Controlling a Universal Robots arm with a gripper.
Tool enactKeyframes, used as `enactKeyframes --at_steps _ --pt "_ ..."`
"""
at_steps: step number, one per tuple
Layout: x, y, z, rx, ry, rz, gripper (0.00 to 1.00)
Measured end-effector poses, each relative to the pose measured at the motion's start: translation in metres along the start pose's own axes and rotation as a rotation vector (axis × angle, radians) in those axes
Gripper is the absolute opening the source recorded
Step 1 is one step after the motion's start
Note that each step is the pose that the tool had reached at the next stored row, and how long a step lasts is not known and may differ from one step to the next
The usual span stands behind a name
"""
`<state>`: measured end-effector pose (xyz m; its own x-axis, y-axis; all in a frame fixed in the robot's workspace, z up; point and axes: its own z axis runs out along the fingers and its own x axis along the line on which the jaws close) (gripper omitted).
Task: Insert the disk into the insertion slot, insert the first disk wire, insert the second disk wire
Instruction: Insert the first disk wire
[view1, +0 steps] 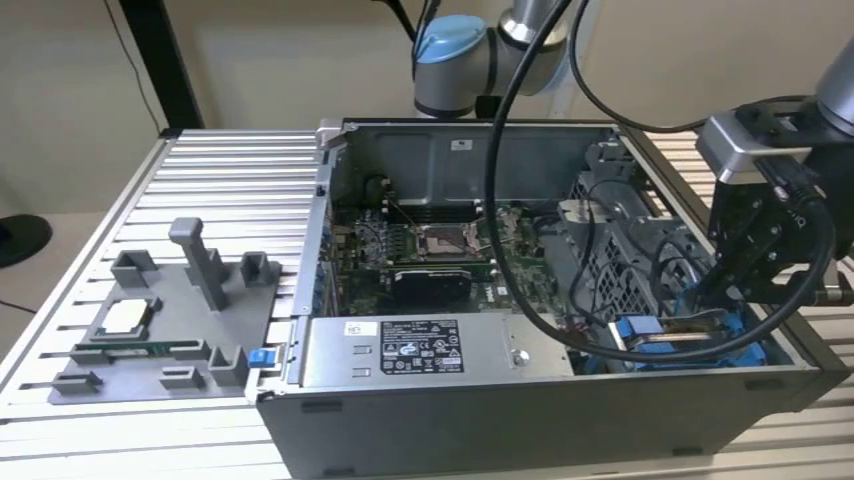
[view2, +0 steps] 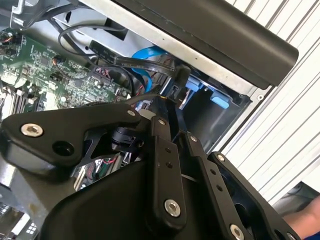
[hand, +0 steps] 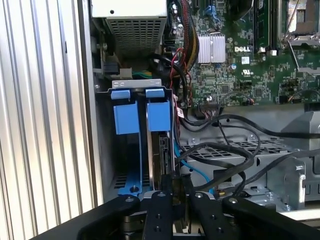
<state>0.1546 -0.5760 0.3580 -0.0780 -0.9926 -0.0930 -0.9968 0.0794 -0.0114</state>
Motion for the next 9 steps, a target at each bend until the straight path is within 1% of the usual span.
enactKeyframes --at_steps 9 --pt "0.0003 0.0000 0.0023 0.0000 -0.0001 0.001 0.00"
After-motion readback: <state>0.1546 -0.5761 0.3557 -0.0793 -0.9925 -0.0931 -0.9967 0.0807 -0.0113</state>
